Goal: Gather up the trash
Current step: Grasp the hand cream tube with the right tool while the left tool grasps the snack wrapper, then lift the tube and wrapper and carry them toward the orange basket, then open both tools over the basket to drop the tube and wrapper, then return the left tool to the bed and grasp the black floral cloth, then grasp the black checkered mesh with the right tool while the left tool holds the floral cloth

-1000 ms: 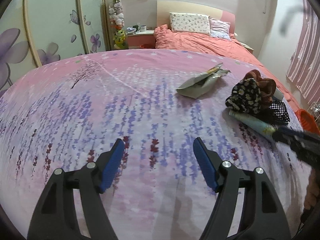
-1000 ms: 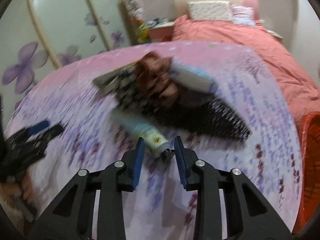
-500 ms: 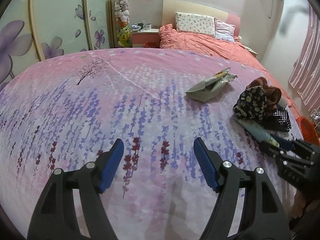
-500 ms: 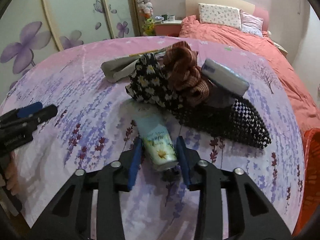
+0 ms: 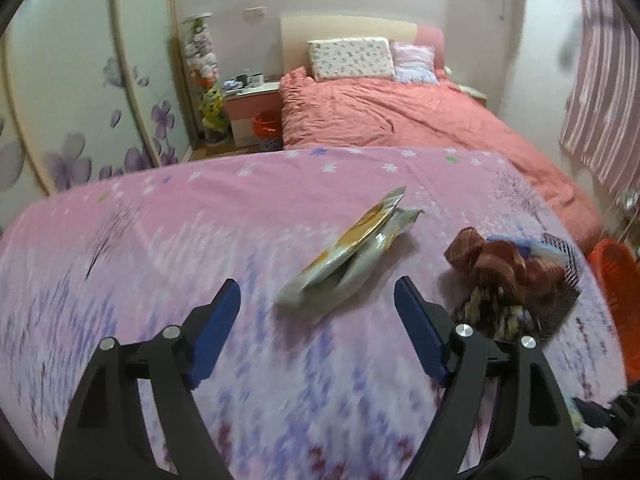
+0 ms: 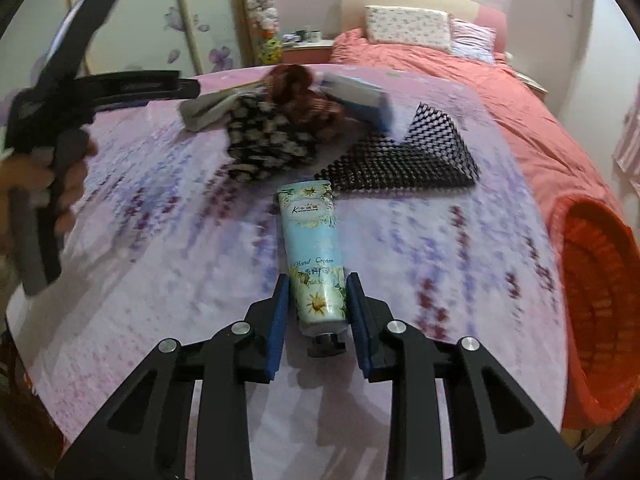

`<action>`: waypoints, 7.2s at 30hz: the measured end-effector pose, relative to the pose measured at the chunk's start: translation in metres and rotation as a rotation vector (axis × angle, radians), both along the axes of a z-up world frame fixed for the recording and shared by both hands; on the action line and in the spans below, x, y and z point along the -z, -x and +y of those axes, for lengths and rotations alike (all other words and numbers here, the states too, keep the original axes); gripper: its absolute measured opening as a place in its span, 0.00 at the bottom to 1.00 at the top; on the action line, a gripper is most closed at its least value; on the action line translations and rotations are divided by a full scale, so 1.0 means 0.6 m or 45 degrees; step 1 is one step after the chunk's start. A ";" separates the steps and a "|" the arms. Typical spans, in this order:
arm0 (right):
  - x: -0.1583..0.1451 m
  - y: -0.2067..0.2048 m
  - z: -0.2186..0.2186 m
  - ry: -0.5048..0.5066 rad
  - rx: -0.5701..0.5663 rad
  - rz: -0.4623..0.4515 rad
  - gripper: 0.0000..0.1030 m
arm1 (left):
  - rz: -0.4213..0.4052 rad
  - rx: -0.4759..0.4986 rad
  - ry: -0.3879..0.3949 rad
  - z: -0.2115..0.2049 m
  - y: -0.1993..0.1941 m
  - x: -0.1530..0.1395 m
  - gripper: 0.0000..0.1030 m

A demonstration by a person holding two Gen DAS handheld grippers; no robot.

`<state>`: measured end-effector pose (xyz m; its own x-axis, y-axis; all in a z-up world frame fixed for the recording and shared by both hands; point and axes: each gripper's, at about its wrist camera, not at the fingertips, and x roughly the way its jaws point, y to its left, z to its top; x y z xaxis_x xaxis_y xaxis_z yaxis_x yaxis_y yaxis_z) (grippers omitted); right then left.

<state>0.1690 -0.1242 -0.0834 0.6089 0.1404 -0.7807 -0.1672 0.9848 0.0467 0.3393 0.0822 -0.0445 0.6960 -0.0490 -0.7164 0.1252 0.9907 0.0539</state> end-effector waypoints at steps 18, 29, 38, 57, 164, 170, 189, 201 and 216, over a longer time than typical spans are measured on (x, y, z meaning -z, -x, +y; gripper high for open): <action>0.005 -0.018 -0.040 -0.157 0.094 0.008 0.28 | 0.165 -0.031 -0.092 -0.021 -0.104 0.068 0.25; 0.010 -0.045 -0.024 -0.128 0.125 -0.004 0.29 | 0.194 -0.008 0.056 0.038 0.062 0.063 0.33; 0.013 -0.038 -0.028 -0.164 0.127 -0.010 0.30 | 0.143 -0.038 0.031 0.046 0.074 0.077 0.35; 0.009 -0.039 -0.026 -0.156 0.137 -0.013 0.27 | 0.140 -0.056 0.097 0.056 0.068 0.070 0.24; -0.052 0.045 -0.239 -0.138 0.515 -0.245 0.55 | 0.085 0.072 0.041 -0.172 0.060 0.063 0.54; -0.048 0.035 -0.205 -0.116 0.463 -0.214 0.55 | 0.131 0.074 0.092 -0.143 0.044 0.069 0.17; -0.027 -0.062 -0.106 -0.142 0.357 -0.127 0.55 | 0.139 -0.141 0.065 0.020 0.059 0.071 0.30; -0.006 -0.193 -0.080 -0.018 0.404 -0.052 0.57 | 0.141 -0.143 0.078 0.024 0.062 0.073 0.30; -0.004 -0.136 -0.076 -0.056 0.322 -0.035 0.12 | 0.141 -0.142 0.089 0.027 0.065 0.074 0.30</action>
